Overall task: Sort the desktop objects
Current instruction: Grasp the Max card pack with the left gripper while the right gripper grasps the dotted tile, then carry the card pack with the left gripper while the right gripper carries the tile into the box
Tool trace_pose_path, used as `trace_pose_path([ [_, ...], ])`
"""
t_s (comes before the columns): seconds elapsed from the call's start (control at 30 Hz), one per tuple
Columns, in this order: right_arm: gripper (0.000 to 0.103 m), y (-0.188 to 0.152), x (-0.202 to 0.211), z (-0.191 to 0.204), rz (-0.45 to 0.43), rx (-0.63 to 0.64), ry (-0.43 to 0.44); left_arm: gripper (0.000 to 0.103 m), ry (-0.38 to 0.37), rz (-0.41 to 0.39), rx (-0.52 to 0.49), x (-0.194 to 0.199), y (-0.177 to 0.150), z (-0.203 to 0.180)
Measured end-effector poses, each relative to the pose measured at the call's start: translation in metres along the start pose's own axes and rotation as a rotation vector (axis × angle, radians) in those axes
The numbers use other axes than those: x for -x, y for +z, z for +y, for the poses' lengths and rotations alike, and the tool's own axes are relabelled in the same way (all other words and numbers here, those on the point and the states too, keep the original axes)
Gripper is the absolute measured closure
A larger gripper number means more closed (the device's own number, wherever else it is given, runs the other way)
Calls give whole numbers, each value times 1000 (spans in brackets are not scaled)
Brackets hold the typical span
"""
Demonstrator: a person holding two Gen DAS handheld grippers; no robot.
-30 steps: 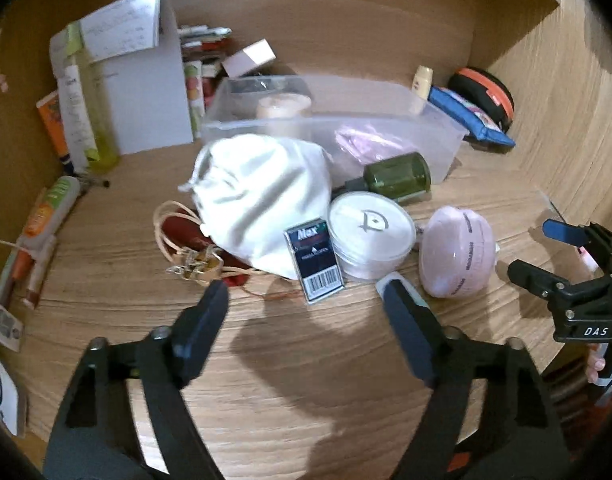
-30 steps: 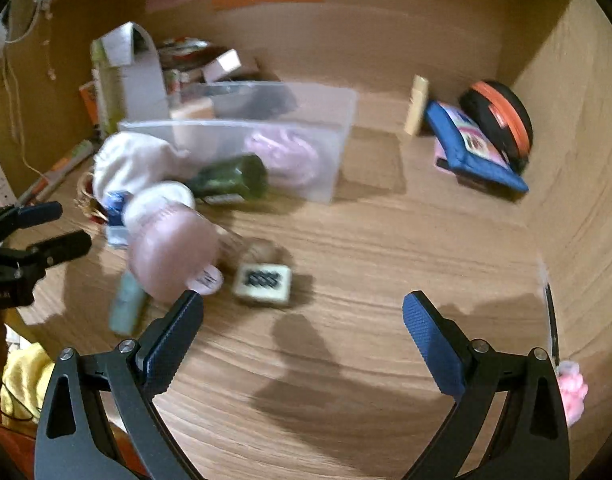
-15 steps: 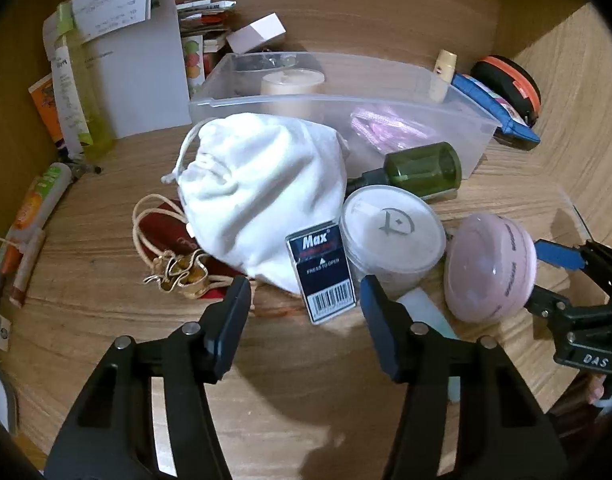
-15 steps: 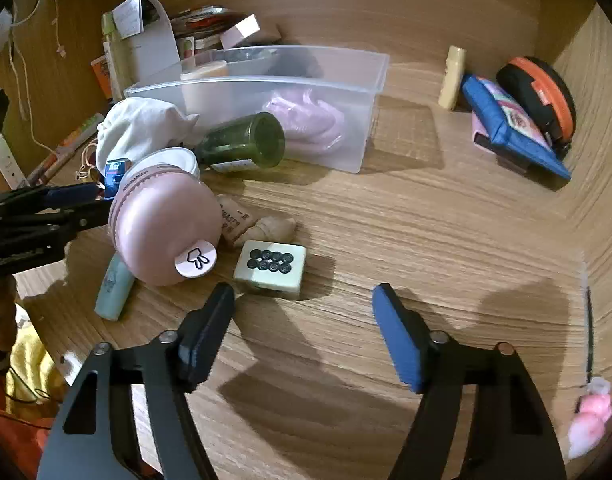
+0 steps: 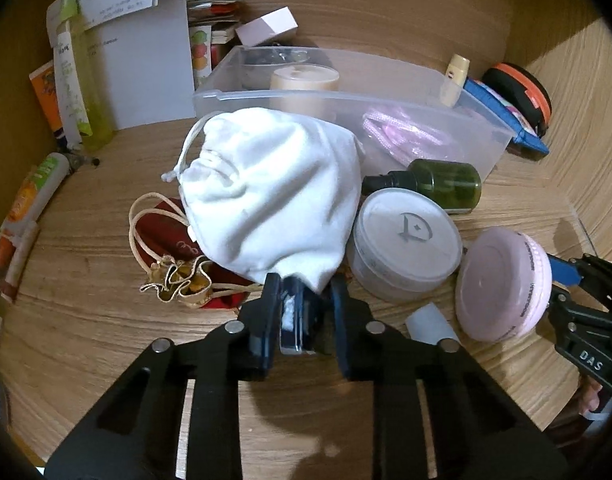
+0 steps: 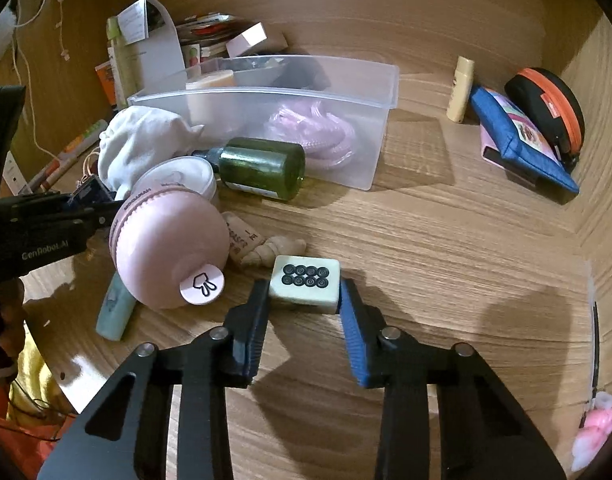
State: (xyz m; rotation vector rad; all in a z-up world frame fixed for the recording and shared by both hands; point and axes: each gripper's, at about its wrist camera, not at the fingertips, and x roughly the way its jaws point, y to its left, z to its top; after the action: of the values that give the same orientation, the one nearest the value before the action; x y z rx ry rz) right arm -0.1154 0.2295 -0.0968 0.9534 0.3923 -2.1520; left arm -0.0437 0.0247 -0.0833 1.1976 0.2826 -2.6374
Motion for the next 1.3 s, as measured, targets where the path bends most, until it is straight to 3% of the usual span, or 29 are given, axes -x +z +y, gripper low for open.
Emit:
trace_pose_path([
  [0.5, 71, 9, 25, -19, -61, -96, 6, 94, -82, -55, 35, 29, -8, 9],
  [0.8, 71, 7, 26, -12, -56, -89, 35, 90, -73, -46, 11, 40, -23, 13],
  [1.0, 71, 5, 29, -5, -63, -80, 35, 98, -79, -73, 23, 54, -31, 13],
  [1.3, 71, 20, 49, -3, -140, -85, 44, 98, -55, -171, 17, 77, -16, 11],
])
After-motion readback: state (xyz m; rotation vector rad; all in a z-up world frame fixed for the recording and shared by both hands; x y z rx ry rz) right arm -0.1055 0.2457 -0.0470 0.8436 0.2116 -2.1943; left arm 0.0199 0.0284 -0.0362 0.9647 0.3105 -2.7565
